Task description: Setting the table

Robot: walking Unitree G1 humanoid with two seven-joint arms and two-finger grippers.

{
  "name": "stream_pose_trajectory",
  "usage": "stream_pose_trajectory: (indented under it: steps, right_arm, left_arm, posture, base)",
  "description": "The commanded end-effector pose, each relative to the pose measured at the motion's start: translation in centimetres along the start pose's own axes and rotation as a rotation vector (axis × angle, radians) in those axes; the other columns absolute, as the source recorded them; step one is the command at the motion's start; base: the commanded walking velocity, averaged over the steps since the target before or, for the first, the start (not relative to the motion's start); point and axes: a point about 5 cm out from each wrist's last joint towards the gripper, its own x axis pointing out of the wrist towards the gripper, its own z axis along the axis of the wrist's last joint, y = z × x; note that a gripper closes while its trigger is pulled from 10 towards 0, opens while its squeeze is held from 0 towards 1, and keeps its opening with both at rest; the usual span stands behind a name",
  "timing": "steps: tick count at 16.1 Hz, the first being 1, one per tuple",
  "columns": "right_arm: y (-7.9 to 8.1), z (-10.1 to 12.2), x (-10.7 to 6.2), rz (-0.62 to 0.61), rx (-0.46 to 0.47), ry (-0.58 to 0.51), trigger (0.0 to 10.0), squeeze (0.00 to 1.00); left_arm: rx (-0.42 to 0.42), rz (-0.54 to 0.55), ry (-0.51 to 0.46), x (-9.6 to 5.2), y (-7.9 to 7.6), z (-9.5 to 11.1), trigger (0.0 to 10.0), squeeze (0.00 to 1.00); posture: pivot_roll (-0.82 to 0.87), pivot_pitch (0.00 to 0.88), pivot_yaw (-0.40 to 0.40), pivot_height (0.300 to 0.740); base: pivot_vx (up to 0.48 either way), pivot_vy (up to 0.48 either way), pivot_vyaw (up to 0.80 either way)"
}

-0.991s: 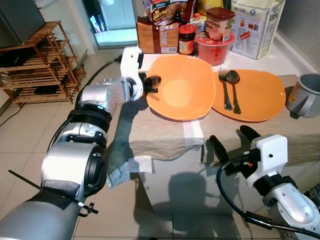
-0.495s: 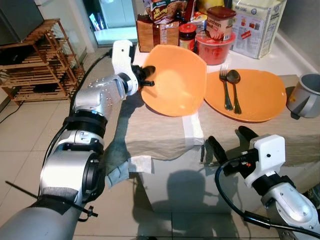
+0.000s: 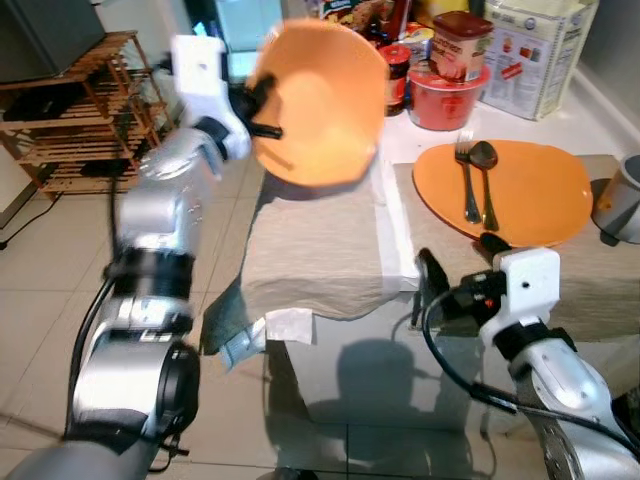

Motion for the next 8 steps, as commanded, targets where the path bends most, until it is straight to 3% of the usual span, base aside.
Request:
stream_pose_trajectory:
  steps: [1, 4, 6, 8]
  right_arm:
    - [0.0, 0.1, 0.5, -0.023, -0.020, -0.030, 10.0, 0.00]
    - [0.2, 0.3, 1.2, -0.039, -0.041, -0.072, 10.0, 0.00]
    - [0.0, 0.4, 1.6, -0.058, -0.054, -0.093, 10.0, 0.00]
    - [-0.3, 0.5, 1.9, -0.082, -0.073, -0.115, 10.0, 0.00]
  left_arm:
    - [0.062, 0.070, -0.073, -1.7, 1.1, 1.3, 0.0, 0.00]
    - [0.154, 0.155, -0.085, -4.6, 1.9, 0.6, 0.0, 0.00]
    - [0.270, 0.221, -0.108, -6.3, 2.8, 0.6, 0.0, 0.00]
    - [0.286, 0.269, -0.072, -7.6, 3.3, -0.1, 0.0, 0.00]
  posture:
    - [-0.14, 0.000, 0.108, 0.740]
    - [-0.11, 0.000, 0.102, 0.740]
    - [-0.10, 0.000, 0.094, 0.740]
    - [-0.09, 0.000, 0.087, 0.740]
  base:
    - [0.000, 0.000, 0.00]
    - [0.000, 0.000, 0.00]
    - [0.000, 0.000, 0.00]
    - [0.000, 0.000, 0.00]
